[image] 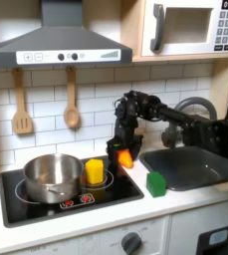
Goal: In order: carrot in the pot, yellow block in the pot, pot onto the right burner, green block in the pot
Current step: 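Put the carrot in the pot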
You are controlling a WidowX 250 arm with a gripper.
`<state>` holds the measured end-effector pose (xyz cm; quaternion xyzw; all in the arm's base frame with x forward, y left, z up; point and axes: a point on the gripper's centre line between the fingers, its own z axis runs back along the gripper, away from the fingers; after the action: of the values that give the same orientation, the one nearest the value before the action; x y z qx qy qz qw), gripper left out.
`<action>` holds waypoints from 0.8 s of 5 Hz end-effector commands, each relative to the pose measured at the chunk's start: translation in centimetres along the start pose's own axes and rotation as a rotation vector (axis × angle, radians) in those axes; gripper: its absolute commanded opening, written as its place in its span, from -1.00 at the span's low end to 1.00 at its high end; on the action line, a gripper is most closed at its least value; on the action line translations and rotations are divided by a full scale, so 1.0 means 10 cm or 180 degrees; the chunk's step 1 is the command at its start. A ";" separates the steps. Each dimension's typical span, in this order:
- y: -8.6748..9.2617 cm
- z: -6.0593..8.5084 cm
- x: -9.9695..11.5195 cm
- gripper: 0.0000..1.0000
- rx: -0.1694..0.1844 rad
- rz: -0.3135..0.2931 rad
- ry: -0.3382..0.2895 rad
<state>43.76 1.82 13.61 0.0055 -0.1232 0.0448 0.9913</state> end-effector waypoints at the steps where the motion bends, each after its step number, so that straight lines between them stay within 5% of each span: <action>1: 0.02 0.01 0.04 1.00 0.0005 -0.0047 -0.0363; 3: 0.00 -0.05 0.05 1.00 -0.0063 -0.0065 -0.0483; 4: -0.02 0.01 0.06 -1.00 -0.0068 -0.0129 -0.0563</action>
<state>44.29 2.18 13.68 0.0025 -0.2086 0.0286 0.9776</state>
